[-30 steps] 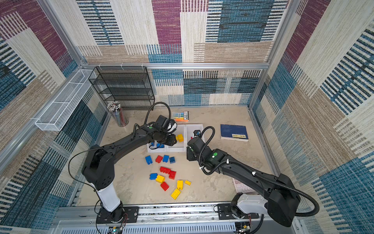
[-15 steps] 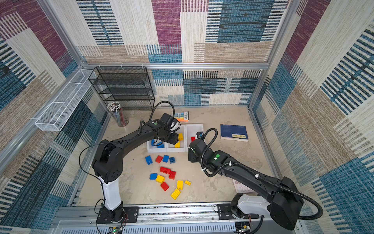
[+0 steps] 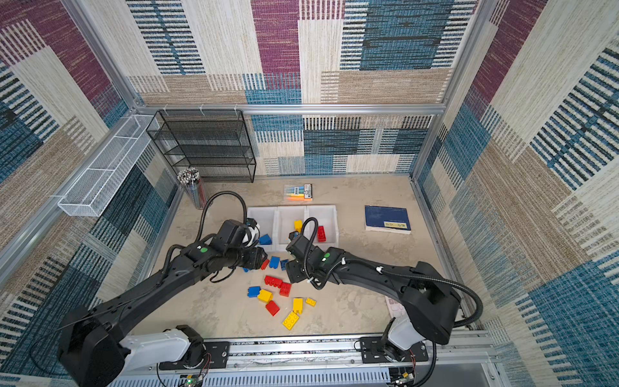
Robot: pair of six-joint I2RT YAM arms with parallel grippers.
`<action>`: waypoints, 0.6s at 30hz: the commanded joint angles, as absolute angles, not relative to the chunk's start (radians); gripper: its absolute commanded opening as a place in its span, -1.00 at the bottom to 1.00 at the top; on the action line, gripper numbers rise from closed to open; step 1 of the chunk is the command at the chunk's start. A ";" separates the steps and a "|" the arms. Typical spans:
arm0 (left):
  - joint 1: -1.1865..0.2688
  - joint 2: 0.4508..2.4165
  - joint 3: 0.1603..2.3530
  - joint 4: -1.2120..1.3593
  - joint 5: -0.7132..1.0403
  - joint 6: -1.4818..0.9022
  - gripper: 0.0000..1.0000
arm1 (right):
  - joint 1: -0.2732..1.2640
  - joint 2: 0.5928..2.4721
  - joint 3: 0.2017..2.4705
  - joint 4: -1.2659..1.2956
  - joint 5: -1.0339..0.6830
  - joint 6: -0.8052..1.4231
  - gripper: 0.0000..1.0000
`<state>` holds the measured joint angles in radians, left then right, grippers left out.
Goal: Sort the legos into containers by color
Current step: 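Withdraw the left gripper while the right gripper grasps a red 2x4 brick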
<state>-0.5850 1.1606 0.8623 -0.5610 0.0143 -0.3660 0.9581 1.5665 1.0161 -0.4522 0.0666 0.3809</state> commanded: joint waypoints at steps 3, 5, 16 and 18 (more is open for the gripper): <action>-0.582 1.001 0.750 -0.571 -0.076 -0.516 0.27 | 0.992 1.687 1.100 -0.424 0.011 0.254 0.48; -0.583 0.956 0.718 -0.599 -0.092 -0.548 0.27 | 0.998 1.718 1.117 -0.410 -0.017 0.231 0.46; -0.583 0.790 0.596 -0.649 -0.132 -0.662 0.27 | 1.037 1.869 1.209 -0.407 -0.054 0.174 0.34; -0.583 0.791 0.595 -0.650 -0.128 -0.668 0.27 | 1.037 1.885 1.216 -0.414 -0.030 0.179 0.27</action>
